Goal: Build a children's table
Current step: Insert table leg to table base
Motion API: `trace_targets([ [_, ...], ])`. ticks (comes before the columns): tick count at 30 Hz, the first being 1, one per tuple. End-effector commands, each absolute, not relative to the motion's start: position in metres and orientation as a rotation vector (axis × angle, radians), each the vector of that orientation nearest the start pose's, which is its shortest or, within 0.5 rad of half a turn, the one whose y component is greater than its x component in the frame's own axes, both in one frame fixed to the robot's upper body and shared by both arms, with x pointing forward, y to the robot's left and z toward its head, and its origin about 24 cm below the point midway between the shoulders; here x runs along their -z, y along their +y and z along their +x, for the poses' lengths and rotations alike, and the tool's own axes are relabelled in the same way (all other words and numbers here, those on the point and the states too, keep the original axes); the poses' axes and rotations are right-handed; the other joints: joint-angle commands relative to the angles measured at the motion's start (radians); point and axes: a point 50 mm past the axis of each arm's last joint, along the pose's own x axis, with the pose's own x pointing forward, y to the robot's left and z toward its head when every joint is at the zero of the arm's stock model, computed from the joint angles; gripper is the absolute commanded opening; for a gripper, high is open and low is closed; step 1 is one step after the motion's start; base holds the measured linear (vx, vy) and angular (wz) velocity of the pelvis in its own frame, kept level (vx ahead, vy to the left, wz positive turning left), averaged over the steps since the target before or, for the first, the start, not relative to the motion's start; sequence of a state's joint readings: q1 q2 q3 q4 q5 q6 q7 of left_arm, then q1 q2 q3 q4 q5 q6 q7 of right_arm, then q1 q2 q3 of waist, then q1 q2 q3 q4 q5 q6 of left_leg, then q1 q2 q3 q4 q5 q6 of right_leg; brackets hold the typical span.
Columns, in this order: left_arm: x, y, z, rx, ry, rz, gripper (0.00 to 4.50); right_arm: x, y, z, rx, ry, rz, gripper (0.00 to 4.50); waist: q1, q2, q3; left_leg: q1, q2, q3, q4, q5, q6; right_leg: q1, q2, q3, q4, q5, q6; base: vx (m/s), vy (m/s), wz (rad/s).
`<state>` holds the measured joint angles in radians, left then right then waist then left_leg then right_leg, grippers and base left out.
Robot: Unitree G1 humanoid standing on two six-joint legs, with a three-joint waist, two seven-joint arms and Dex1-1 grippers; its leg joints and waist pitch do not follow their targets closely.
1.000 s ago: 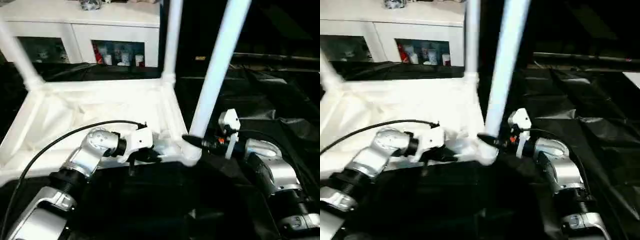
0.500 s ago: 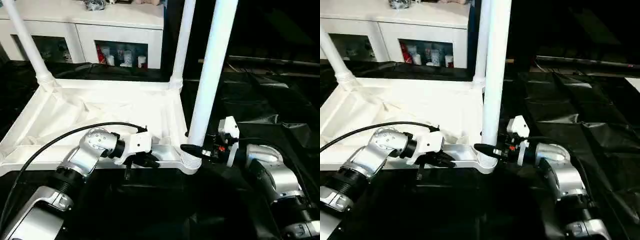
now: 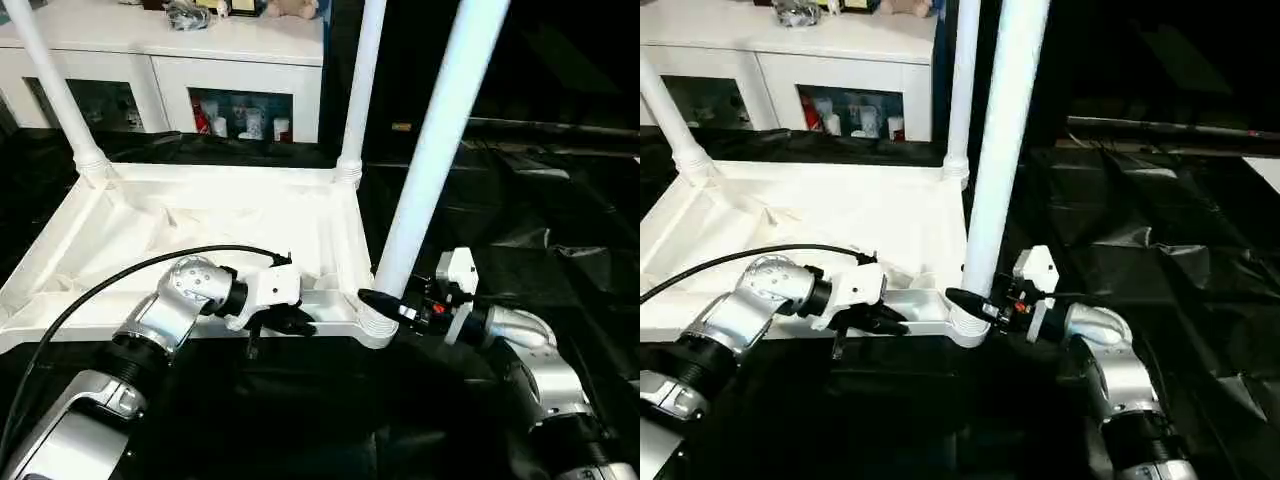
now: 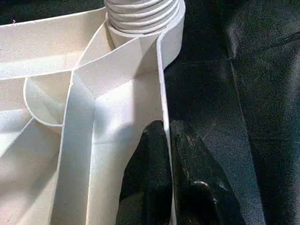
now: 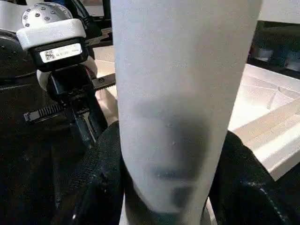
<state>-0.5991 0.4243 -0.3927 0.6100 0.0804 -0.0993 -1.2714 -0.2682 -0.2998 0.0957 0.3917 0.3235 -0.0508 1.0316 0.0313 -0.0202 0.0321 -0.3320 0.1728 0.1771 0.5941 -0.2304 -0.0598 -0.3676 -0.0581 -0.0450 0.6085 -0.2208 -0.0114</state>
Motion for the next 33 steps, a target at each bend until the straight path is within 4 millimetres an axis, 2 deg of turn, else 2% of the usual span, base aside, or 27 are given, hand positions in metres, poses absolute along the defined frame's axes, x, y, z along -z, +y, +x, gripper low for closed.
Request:
trace_targets([
  [1,-0.057,0.125,0.308,1.560,0.372,0.689,0.00,0.013,-0.162,0.254,-1.015,0.368,0.054,1.88,-0.004,0.020,-0.022,0.000,0.072,-0.035,-0.098,-0.340,-0.002,0.011,-0.097,0.059,-0.101,-0.374,-0.206,0.000,0.000,0.00],
  [4,-0.057,0.126,0.309,1.562,0.375,0.693,0.00,0.014,-0.162,0.253,-1.015,0.370,0.054,1.88,-0.005,0.019,-0.021,-0.002,0.072,-0.034,-0.099,-0.342,-0.001,0.011,-0.097,0.060,-0.101,-0.366,-0.211,0.000,0.000,0.00],
  [9,-0.056,0.128,0.309,1.565,0.384,0.690,0.00,0.016,-0.163,0.254,-0.991,0.374,0.056,1.88,-0.005,0.018,-0.019,0.000,0.073,-0.035,-0.100,-0.362,-0.003,0.007,-0.099,0.061,-0.105,-0.409,-0.201,0.000,0.000,0.00],
  [11,-0.056,0.128,0.308,1.560,0.388,0.668,0.00,0.022,-0.167,0.258,-0.908,0.400,0.044,1.88,-0.005,0.017,-0.018,0.000,0.073,-0.036,-0.101,-0.363,-0.005,0.005,-0.101,0.061,-0.107,-0.428,-0.195,0.000,0.000,0.00],
  [12,-0.055,0.127,0.309,1.540,0.396,0.645,0.00,0.030,-0.172,0.263,-0.794,0.438,0.009,1.88,-0.007,0.018,-0.016,0.002,0.072,-0.037,-0.102,-0.380,-0.012,0.001,-0.101,0.060,-0.110,-0.460,-0.189,0.000,0.000,0.00],
  [13,-0.055,0.127,0.309,1.538,0.396,0.643,0.00,0.031,-0.173,0.264,-0.783,0.441,0.006,1.88,-0.015,0.019,-0.013,-0.004,0.070,-0.043,-0.106,-0.405,-0.024,0.002,-0.101,0.056,-0.110,-0.510,-0.174,0.000,0.000,0.00],
  [14,-0.055,0.126,0.310,1.530,0.399,0.638,0.00,0.033,-0.174,0.265,-0.747,0.453,-0.007,1.88,-0.017,0.019,-0.013,-0.004,0.069,-0.047,-0.107,-0.418,-0.028,0.003,-0.102,0.055,-0.112,-0.538,-0.161,0.000,0.000,0.00],
  [15,-0.055,0.126,0.310,1.530,0.399,0.638,0.00,0.033,-0.174,0.265,-0.747,0.453,-0.007,1.88,-0.022,0.019,-0.013,0.000,0.070,-0.049,-0.107,-0.441,-0.030,-0.002,-0.102,0.055,-0.118,-0.567,-0.144,0.000,0.000,0.00],
  [17,-0.052,0.120,0.317,1.425,0.418,0.594,0.00,0.038,-0.175,0.273,-0.599,0.468,-0.009,1.88,-0.026,0.026,-0.013,0.005,0.070,-0.050,-0.109,-0.463,-0.034,-0.006,-0.101,0.054,-0.121,-0.561,-0.144,0.000,0.000,0.00],
  [18,-0.050,0.114,0.320,1.366,0.429,0.563,0.00,0.041,-0.174,0.280,-0.495,0.475,-0.003,1.88,-0.034,0.024,-0.013,0.004,0.070,-0.051,-0.111,-0.473,-0.042,-0.006,-0.100,0.052,-0.121,-0.558,-0.145,0.000,0.000,0.00],
  [19,-0.048,0.108,0.323,1.304,0.441,0.542,0.00,0.042,-0.172,0.286,-0.401,0.482,0.005,1.88,-0.041,0.027,-0.013,0.003,0.068,-0.057,-0.113,-0.487,-0.055,-0.005,-0.100,0.046,-0.119,-0.563,-0.144,0.000,0.000,0.00],
  [21,-0.046,0.104,0.324,1.265,0.449,0.530,0.00,0.042,-0.170,0.291,-0.340,0.484,0.011,1.88,-0.046,0.025,-0.013,0.002,0.067,-0.060,-0.114,-0.504,-0.062,-0.005,-0.100,0.043,-0.121,-0.574,-0.136,0.000,0.000,0.00],
  [23,-0.043,0.095,0.325,1.218,0.456,0.510,0.00,0.040,-0.166,0.299,-0.268,0.473,-0.004,1.88,-0.054,0.031,-0.014,0.007,0.066,-0.060,-0.112,-0.525,-0.056,-0.008,-0.101,0.040,-0.130,-0.548,-0.142,0.000,0.000,0.00],
  [24,-0.040,0.084,0.326,1.174,0.462,0.495,0.00,0.036,-0.157,0.307,-0.230,0.453,-0.003,1.88,-0.058,0.027,-0.014,0.003,0.067,-0.058,-0.114,-0.528,-0.054,-0.008,-0.098,0.040,-0.126,-0.518,-0.151,0.000,0.000,0.00],
  [25,-0.040,0.084,0.326,1.174,0.462,0.495,0.00,0.036,-0.157,0.307,-0.230,0.453,-0.003,1.88,-0.054,0.028,-0.014,0.010,0.065,-0.055,-0.110,-0.536,-0.050,-0.014,-0.099,0.040,-0.132,-0.519,-0.156,0.000,0.000,0.00],
  [26,-0.038,0.080,0.327,1.137,0.475,0.495,0.00,0.033,-0.151,0.311,-0.223,0.443,-0.006,1.88,-0.051,0.024,-0.015,0.019,0.063,-0.049,-0.106,-0.537,-0.045,-0.020,-0.098,0.042,-0.136,-0.514,-0.157,0.000,0.000,0.00],
  [27,-0.038,0.080,0.327,1.137,0.475,0.495,0.00,0.033,-0.151,0.311,-0.223,0.443,-0.006,1.88,-0.042,0.024,-0.017,0.026,0.063,-0.042,-0.103,-0.519,-0.036,-0.025,-0.096,0.047,-0.136,-0.482,-0.172,0.000,0.000,0.00],
  [28,-0.038,0.075,0.328,1.093,0.490,0.503,0.00,0.030,-0.144,0.316,-0.214,0.433,-0.001,1.88,-0.036,0.021,-0.019,0.022,0.064,-0.034,-0.102,-0.484,-0.029,-0.023,-0.094,0.051,-0.129,-0.436,-0.185,0.000,0.000,0.00],
  [29,-0.038,0.075,0.328,1.093,0.490,0.503,0.00,0.030,-0.144,0.316,-0.214,0.433,-0.001,1.88,-0.030,0.021,-0.018,0.018,0.064,-0.035,-0.105,-0.463,-0.025,-0.019,-0.095,0.052,-0.127,-0.420,-0.189,0.000,0.000,0.00],
  [30,-0.039,0.071,0.329,1.055,0.499,0.497,0.00,0.028,-0.141,0.319,-0.202,0.429,0.000,1.88,-0.025,0.022,-0.020,0.017,0.066,-0.028,-0.105,-0.432,-0.025,-0.018,-0.093,0.056,-0.120,-0.372,-0.199,0.000,0.000,0.00],
  [31,-0.044,0.063,0.329,1.024,0.509,0.450,0.00,0.026,-0.137,0.322,-0.183,0.430,0.011,1.88,-0.025,0.019,-0.021,0.009,0.069,-0.030,-0.107,-0.401,-0.026,-0.007,-0.095,0.056,-0.110,-0.328,-0.213,0.000,0.000,0.00],
  [32,-0.048,0.055,0.327,1.018,0.515,0.406,0.00,0.025,-0.135,0.324,-0.169,0.430,0.012,1.88,-0.024,0.020,-0.021,0.005,0.068,-0.031,-0.108,-0.383,-0.023,-0.002,-0.095,0.054,-0.110,-0.309,-0.215,0.063,-0.009,0.07],
  [33,-0.050,0.053,0.327,1.018,0.515,0.399,0.00,0.025,-0.134,0.325,-0.167,0.429,0.011,1.88,-0.023,0.016,-0.026,-0.001,0.068,-0.030,-0.108,-0.333,-0.019,0.006,-0.096,0.053,-0.102,-0.253,-0.224,0.000,0.000,0.00],
])
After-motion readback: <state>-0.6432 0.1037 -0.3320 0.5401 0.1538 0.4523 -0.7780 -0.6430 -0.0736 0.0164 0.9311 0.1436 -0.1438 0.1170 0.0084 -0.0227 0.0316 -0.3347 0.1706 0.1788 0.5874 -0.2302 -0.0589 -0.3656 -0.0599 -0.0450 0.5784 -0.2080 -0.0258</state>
